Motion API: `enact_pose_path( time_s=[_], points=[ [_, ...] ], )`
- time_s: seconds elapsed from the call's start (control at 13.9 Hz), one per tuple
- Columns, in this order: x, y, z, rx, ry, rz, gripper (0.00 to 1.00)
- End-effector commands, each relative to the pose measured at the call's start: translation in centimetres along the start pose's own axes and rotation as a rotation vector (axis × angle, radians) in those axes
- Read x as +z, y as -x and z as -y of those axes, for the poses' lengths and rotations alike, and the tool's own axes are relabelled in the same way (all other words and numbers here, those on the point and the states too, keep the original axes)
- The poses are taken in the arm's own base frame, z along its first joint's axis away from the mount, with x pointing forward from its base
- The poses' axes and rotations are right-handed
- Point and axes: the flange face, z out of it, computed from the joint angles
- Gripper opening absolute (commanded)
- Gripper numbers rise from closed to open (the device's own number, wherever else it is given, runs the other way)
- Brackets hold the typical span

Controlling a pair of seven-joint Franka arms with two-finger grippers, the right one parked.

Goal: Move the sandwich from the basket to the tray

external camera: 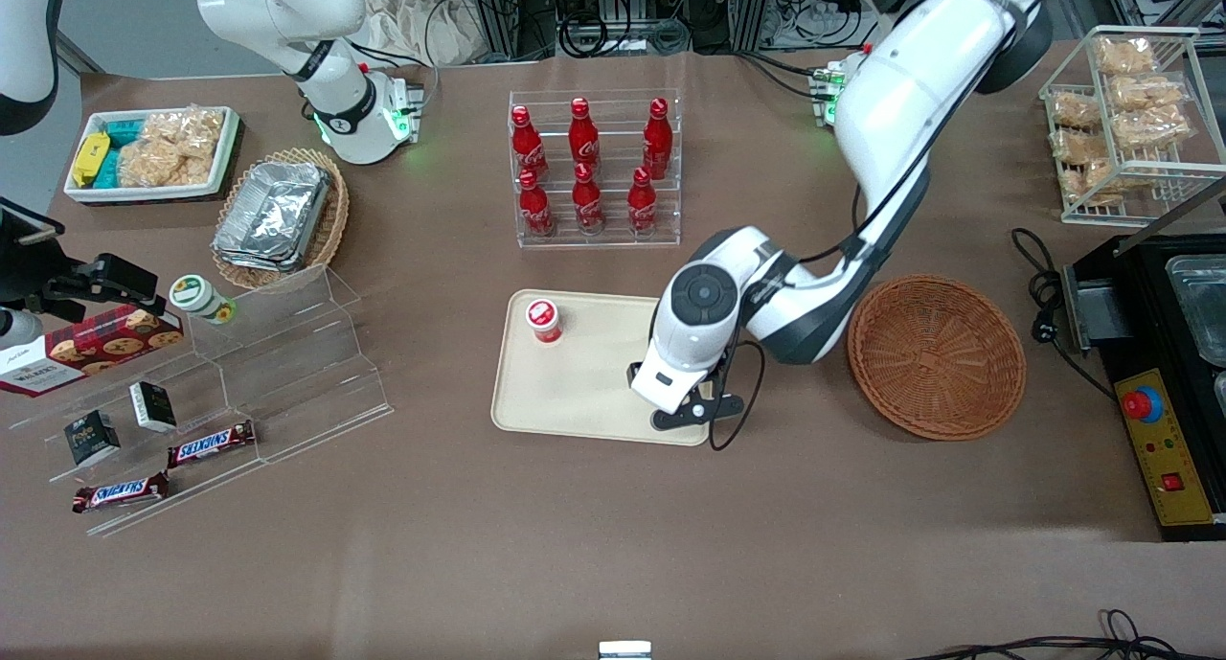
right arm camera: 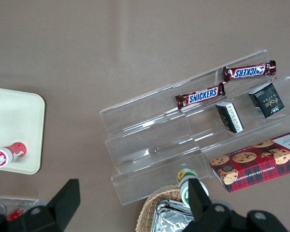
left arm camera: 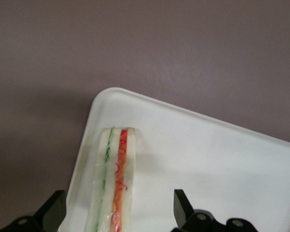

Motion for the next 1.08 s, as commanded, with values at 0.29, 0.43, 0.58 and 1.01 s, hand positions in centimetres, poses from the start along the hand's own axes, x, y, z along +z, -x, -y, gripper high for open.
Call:
enact_pose_path(
  time_s=[0.29,0.43,0.58,1.01],
  points=[
    [-19.1,-4.6,10.7,-0.253,-0.040,-0.143,1.00],
    [-22.0,-7.0,14.8,-0.233,-0.011,-0.119,1.00],
    [-24.1,-9.0,19.2,-0.212,-0.001,-0.112,1.00],
    [-25.5,-12.9,30.3,-0.037,-0.055,-0.036,1.00]
  ],
)
